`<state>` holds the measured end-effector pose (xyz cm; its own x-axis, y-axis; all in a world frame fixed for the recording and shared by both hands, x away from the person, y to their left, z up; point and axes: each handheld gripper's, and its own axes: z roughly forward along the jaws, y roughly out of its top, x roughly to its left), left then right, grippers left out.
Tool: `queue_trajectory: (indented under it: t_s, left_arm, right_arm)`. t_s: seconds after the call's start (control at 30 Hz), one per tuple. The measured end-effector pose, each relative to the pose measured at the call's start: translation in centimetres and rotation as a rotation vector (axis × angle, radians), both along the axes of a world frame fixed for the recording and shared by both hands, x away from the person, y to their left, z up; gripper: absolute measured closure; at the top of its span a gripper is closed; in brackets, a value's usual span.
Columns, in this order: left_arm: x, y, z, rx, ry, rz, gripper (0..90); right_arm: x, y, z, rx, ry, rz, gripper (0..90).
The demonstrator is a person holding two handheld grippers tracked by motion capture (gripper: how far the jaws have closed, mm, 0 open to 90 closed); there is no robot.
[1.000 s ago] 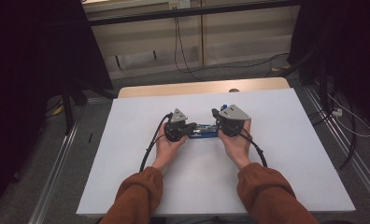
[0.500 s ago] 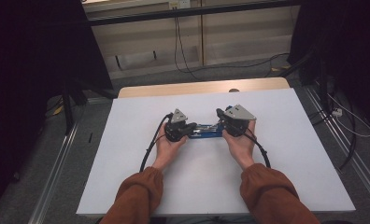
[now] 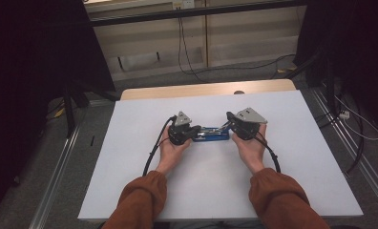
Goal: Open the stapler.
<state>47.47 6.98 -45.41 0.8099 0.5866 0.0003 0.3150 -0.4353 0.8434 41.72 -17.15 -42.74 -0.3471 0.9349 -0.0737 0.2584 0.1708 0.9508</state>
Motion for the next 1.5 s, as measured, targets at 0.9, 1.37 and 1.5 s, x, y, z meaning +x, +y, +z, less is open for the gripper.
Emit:
queue_trajectory:
  t_s: [0.9,1.37,1.5]
  left_arm:
    - [0.0,-0.2,-0.1,-0.003,-0.001,0.007,90.0]
    - [0.0,-0.2,-0.1,-0.003,0.000,0.010,90.0]
    - [0.0,-0.2,-0.1,-0.003,0.001,0.009,90.0]
  right_arm:
    - [-0.5,-3.5,-0.3,0.003,0.056,-0.033,90.0]
    - [-0.6,-5.0,-0.8,-0.023,0.087,-0.015,90.0]
    - [-0.8,-5.1,-0.8,-0.037,0.088,0.007,90.0]
